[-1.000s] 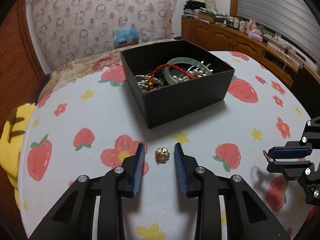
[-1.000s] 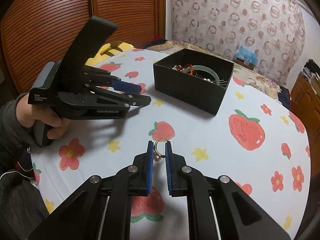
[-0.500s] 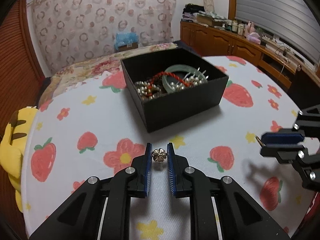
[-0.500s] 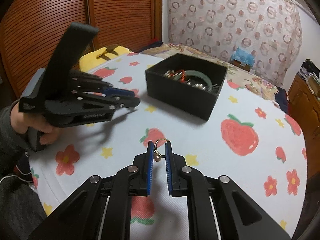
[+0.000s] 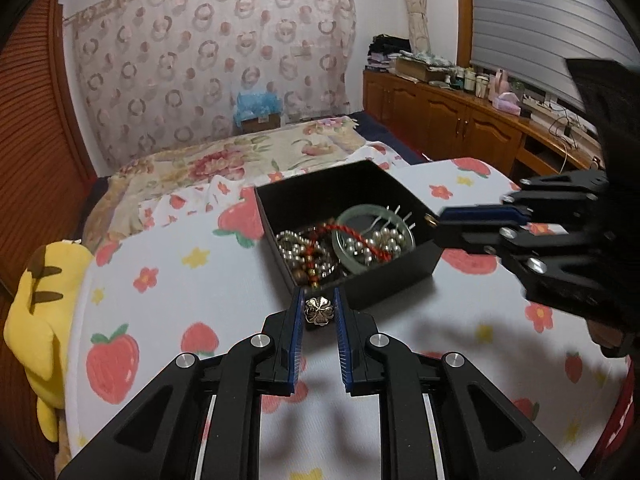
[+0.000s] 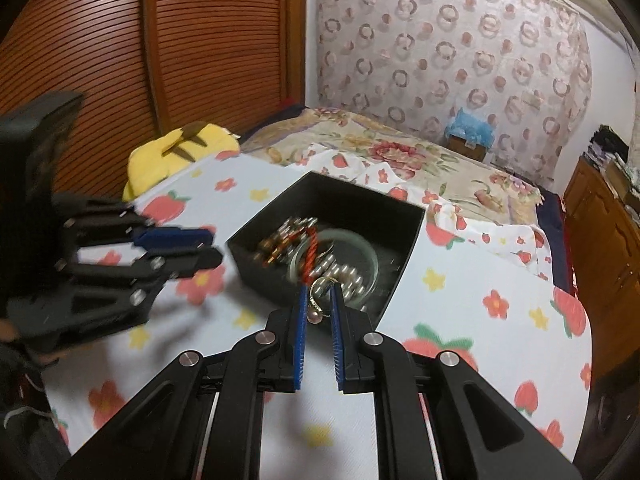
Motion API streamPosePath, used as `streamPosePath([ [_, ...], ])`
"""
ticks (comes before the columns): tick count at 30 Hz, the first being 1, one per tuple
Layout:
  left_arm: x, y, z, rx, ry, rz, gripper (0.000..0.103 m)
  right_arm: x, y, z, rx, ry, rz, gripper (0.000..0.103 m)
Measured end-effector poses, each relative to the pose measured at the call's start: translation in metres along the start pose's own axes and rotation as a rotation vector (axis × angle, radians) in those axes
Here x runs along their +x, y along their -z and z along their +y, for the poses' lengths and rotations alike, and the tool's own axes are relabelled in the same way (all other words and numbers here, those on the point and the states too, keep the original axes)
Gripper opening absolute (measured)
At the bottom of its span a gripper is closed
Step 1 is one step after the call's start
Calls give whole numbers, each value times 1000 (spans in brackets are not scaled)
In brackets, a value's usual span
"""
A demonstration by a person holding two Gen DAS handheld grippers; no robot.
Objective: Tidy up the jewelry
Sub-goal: 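Carry the earring and ring into the black box and open both tools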
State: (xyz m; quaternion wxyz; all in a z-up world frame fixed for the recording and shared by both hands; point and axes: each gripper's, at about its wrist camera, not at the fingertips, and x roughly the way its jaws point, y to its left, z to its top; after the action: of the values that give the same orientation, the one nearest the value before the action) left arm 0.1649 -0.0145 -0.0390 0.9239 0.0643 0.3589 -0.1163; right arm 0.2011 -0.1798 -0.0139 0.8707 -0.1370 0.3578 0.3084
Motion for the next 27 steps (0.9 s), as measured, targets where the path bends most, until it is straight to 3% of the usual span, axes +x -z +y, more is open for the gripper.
streamPosePath([
  [17,10,-28,14,-11,-38,-18,14,44,-53,-35,101,-5,-14,14],
  [20,14,-29,16,-15,-39,-17,14,48,-57,-36,106,3,-10,23],
  [27,28,-36,18,-42,-32,-16,14,42,-48,-40,111,14,-11,24],
])
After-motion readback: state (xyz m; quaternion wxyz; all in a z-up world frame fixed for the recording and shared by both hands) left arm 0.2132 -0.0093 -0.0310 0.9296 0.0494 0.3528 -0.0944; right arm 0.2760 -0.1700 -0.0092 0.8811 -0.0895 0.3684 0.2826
